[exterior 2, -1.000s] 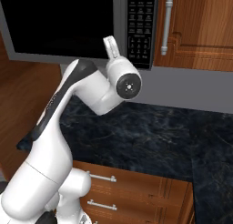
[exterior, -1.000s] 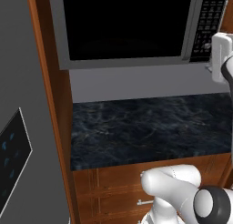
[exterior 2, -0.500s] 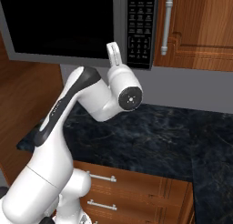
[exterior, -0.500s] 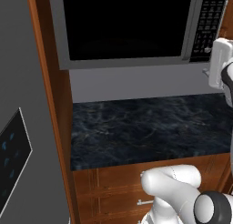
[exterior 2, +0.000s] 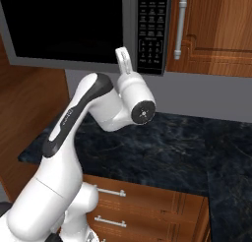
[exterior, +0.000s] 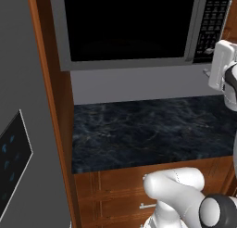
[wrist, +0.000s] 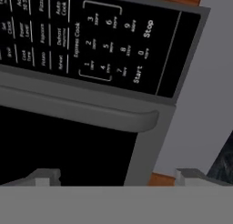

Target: Transport the fish from the fridge to the microwave and turn on the microwave.

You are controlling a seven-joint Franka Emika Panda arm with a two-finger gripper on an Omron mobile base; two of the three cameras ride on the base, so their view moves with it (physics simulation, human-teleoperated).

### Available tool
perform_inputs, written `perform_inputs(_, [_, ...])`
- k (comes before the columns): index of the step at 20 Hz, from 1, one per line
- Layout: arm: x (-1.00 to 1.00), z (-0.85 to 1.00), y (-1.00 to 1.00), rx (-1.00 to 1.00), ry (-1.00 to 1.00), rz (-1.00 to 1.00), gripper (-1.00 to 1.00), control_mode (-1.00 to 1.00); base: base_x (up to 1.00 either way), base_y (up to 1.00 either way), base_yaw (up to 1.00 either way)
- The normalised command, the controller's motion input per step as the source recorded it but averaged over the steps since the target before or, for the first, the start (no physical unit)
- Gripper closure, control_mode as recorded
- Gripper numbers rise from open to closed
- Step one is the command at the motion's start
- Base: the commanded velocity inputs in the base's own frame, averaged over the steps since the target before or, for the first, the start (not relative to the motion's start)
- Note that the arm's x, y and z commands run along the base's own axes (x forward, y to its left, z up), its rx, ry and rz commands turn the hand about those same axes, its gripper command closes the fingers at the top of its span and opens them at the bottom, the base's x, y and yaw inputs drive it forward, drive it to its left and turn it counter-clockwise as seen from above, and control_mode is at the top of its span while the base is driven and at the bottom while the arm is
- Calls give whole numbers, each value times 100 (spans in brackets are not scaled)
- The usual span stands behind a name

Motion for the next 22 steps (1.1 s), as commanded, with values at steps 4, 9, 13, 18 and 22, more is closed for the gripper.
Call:
perform_inputs(4, [12, -7, 0, 0, -1, 1, -100, -100, 0, 0, 0])
perform_inputs(9, [16, -8, 0, 0, 0, 0, -100, -100, 0, 0, 0])
perform_inputs(13, [15, -5, -3, 0, 0, 0, -100, -100, 0, 0, 0])
perform_inputs(18, [14, -4, -3, 0, 0, 0, -100, -100, 0, 0, 0])
perform_inputs(22, [14, -6, -4, 1, 0, 0, -100, -100, 0, 0, 0])
